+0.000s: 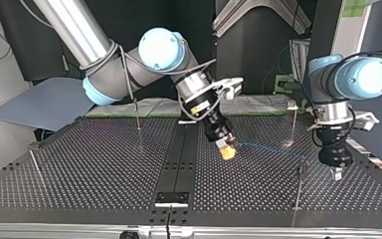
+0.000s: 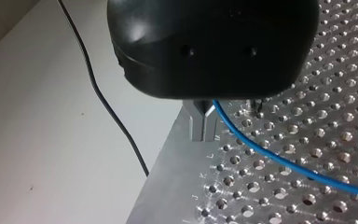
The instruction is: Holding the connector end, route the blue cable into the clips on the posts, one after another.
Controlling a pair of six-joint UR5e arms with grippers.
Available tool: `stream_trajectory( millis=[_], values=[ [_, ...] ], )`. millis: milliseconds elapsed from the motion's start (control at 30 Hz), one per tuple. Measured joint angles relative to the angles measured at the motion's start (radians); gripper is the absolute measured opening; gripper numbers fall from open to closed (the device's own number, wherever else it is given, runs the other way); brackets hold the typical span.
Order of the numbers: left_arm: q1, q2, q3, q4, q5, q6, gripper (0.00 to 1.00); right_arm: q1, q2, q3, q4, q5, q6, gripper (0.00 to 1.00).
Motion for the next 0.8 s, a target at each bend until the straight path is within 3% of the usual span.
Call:
stream_trajectory(
  millis=[467,800],
  values=[
    [-0.012,-0.039,0.044,0.040,0.010,-0.055,0.02,-0.006,0.014,-0.028,-0.001,-0.012,0.000,0.00],
    [-0.001,-0.051,0.046,0.050,0.008,-0.072,0.02,-0.031,0.020,-0.031,-0.001,-0.012,0.002,0.00]
  ],
)
